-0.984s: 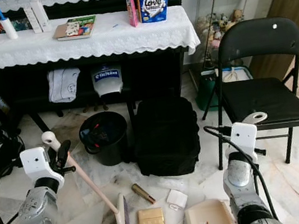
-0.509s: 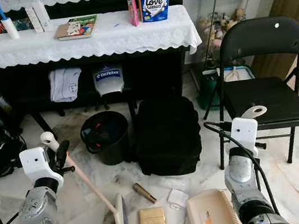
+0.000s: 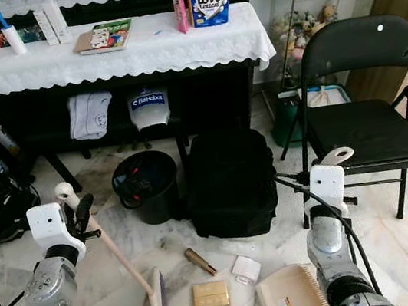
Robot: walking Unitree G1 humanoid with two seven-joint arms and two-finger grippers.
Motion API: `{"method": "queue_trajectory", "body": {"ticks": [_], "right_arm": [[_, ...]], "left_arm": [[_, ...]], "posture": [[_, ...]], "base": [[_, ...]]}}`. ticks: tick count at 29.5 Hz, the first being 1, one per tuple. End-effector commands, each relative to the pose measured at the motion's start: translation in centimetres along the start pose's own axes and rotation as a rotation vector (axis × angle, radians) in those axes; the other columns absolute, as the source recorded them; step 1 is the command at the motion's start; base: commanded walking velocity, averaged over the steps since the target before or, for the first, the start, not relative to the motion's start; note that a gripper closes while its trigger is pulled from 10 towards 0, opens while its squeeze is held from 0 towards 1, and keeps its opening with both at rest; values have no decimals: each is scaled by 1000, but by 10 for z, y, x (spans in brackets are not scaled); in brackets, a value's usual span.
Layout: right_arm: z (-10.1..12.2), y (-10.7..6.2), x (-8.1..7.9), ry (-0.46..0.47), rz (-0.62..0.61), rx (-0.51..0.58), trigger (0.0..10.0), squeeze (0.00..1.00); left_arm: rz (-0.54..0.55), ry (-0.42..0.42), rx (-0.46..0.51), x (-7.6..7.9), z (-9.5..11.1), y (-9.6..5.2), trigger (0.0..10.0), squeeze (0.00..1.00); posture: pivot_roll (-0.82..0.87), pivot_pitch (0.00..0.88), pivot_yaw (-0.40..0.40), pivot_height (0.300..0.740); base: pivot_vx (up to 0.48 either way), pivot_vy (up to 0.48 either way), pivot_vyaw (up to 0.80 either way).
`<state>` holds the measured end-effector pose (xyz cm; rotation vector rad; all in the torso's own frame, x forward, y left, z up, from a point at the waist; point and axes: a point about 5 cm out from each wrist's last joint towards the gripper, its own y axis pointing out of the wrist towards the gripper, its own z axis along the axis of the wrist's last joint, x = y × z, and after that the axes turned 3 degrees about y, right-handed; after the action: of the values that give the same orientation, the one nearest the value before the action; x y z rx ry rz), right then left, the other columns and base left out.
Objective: Sweep floor
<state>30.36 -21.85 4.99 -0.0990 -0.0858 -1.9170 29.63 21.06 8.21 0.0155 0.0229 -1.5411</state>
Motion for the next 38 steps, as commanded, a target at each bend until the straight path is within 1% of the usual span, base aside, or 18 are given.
{"method": "queue_trajectory", "body": {"ticks": [1,4,7,9,11,14,18,24,25,30,35,38], "right_arm": [[8,2,-11,47,28,37,10000,0],[10,1,-18,50,48,42,10000,0],[8,0,-20,50,48,31,10000,0],[2,-1,-16,17,11,-4,10000,0],[-1,-2,-9,14,-30,-19,10000,0],[-2,-2,-5,11,-37,-19,10000,0],[-5,-4,0,-16,-42,-23,10000,0],[-8,-5,3,-27,-55,-30,10000,0],[-7,-5,3,-21,-52,-30,10000,0],[-5,-8,-14,28,33,-22,10000,0],[-3,-9,-22,44,50,-9,10000,0],[-2,-9,-23,48,47,-1,10000,0]], "left_arm": [[-8,3,-3,0,1,1,10000,0],[-14,-3,-5,3,1,2,10000,0],[-19,-9,-4,6,1,2,10000,0],[-25,-15,0,6,1,1,10000,0],[-26,-18,1,6,1,0,10000,0],[-26,-22,2,6,0,-1,10000,0],[-27,-27,1,7,-1,-2,10000,0],[-34,-33,-1,8,-1,-1,10000,0],[-36,-33,-2,9,-2,-1,10000,0],[-38,-33,0,9,-1,0,10000,0],[-40,-38,4,10,0,2,10000,0],[-40,-40,6,11,0,2,10000,0]], "posture": [[36,0,45,740],[35,0,41,740],[39,0,37,740],[41,0,32,740],[41,0,29,740],[41,0,29,740],[36,0,25,740],[34,0,27,740],[32,0,28,740],[32,0,26,740],[31,0,24,740],[32,0,22,740]], "base": [[0,0,0],[0,0,0],[0,0,0],[0,0,0],[0,0,0],[0,0,0],[0,0,0],[0,0,0],[0,0,0],[0,0,0],[0,0,0],[0,0,0]]}}
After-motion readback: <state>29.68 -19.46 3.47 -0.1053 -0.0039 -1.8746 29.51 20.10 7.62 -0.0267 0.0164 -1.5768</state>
